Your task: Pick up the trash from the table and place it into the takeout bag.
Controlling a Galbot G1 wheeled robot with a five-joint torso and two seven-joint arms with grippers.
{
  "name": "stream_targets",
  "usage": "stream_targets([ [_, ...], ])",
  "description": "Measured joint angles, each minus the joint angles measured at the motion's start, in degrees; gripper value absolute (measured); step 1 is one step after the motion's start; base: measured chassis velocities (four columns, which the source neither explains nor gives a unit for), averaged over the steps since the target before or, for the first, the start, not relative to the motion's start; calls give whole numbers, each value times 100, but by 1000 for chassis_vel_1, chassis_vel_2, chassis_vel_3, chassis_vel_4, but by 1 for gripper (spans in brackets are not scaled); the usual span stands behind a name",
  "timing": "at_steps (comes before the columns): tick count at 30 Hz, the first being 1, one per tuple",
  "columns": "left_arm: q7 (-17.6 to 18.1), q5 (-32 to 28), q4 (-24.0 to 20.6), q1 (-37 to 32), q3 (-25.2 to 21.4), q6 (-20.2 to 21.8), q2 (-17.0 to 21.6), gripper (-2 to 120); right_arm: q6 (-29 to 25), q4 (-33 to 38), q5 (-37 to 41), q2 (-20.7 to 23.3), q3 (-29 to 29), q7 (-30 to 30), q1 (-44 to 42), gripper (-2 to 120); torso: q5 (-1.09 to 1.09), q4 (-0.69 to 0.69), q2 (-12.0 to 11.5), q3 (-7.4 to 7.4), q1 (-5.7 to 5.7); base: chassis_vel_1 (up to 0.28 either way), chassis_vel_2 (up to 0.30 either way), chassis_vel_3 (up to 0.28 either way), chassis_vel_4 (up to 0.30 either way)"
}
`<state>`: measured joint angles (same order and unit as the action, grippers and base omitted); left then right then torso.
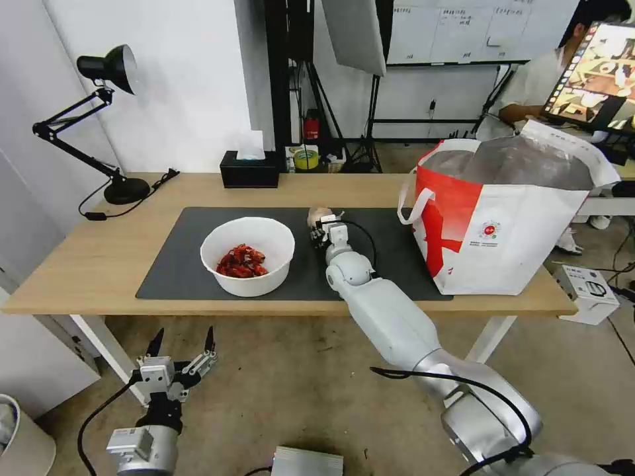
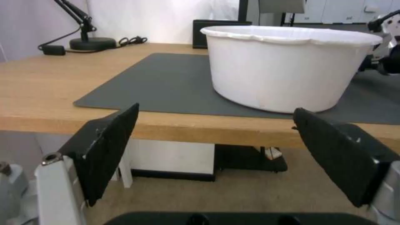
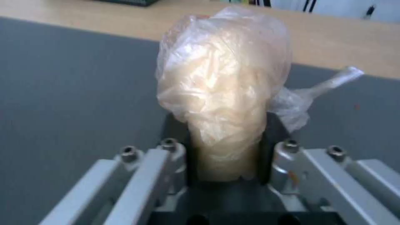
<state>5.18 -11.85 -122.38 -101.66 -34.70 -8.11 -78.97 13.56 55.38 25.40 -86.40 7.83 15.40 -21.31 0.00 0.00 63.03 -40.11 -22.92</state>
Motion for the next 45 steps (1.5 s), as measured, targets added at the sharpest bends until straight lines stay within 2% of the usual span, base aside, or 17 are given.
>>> stream_targets([
  [1, 0, -4, 16, 13, 4, 0, 9, 100, -23, 102, 23, 45, 13, 1, -27, 20, 0, 1, 0, 0, 0, 0, 0, 0, 0],
  [2, 0, -4, 16, 13, 4, 0, 9, 100, -23, 102, 23, 45, 13, 1, -27, 20, 0, 1, 0, 0, 0, 0, 0, 0, 0],
  [5, 2, -21, 60, 39, 9, 0, 36, 100, -102, 472, 143, 256, 92, 47, -135, 9, 0, 1, 0, 0, 0, 0, 0, 0, 0],
  [7, 2, -29, 73, 47, 9, -1, 46, 100, -140, 668, 178, 375, 136, 72, -187, 7, 0, 1, 0, 0, 0, 0, 0, 0, 0],
  [10, 3, -50, 98, 59, 9, -4, 73, 100, -189, 1063, 247, 610, 197, 106, -313, 6, 0, 1, 0, 0, 0, 0, 0, 0, 0],
  [13, 5, -79, 113, 80, 25, -5, 125, 100, -466, 1811, 328, 1080, 237, 53, -645, 6, 1, 1, 0, 0, 0, 0, 0, 0, 0],
  [14, 5, -79, 113, 80, 25, -5, 125, 100, -466, 1811, 328, 1080, 237, 53, -645, 6, 1, 1, 0, 0, 0, 0, 0, 0, 0],
  [17, 6, -122, 87, 68, 40, -6, 193, 100, -995, 2423, 276, 1531, 222, -230, -1067, 6, 1, 0, 0, 0, 0, 0, 0, 0, 0],
  [22, 8, -165, 71, 62, 22, -5, 250, 100, -1470, 3004, 194, 1856, 63, -393, -1563, 6, 1, -1, 0, 1, 1, 0, 0, 0, 0],
  [25, 9, -186, 77, 88, 33, -6, 280, 100, -1878, 3587, 82, 2089, -276, -490, -2173, 6, 2, 0, 0, 1, 0, 0, 0, 0, 0],
  [29, 10, -175, 88, 94, 75, -5, 279, 100, -2039, 3933, -1, 2238, -507, -566, -2542, 6, 1, 0, 0, 1, 1, 0, 0, 0, 0],
  [32, 10, -129, 111, 107, 137, -5, 267, 100, -2316, 4391, -282, 2492, -1006, -804, -3134, 6, 0, 0, 0, 1, 1, 0, 0, 0, 0],
  [36, 9, -111, 117, 114, 160, -5, 257, 100, -2464, 4692, -354, 2631, -1367, -957, -3573, 6, 2, 0, 0, 1, 1, 0, 0, 0, 0],
  [38, 9, -102, 126, 122, 171, -5, 254, 100, -2731, 4948, -502, 2724, -1735, -1119, -4024, 6, 0, 0, 0, 1, 1, 0, 0, 0, 0],
  [43, 8, -91, 142, 135, 198, -5, 256, 100, -3035, 5193, -588, 2650, -2253, -1295, -4538, 6, 0, 0, 0, 1, 1, 0, 0, 0, 0],
  [45, 8, -70, 146, 136, 222, -5, 258, 100, -3169, 5411, -484, 2531, -2673, -1424, -4882, 6, 0, 0, 1, 1, 1, 0, 0, 0, 0],
])
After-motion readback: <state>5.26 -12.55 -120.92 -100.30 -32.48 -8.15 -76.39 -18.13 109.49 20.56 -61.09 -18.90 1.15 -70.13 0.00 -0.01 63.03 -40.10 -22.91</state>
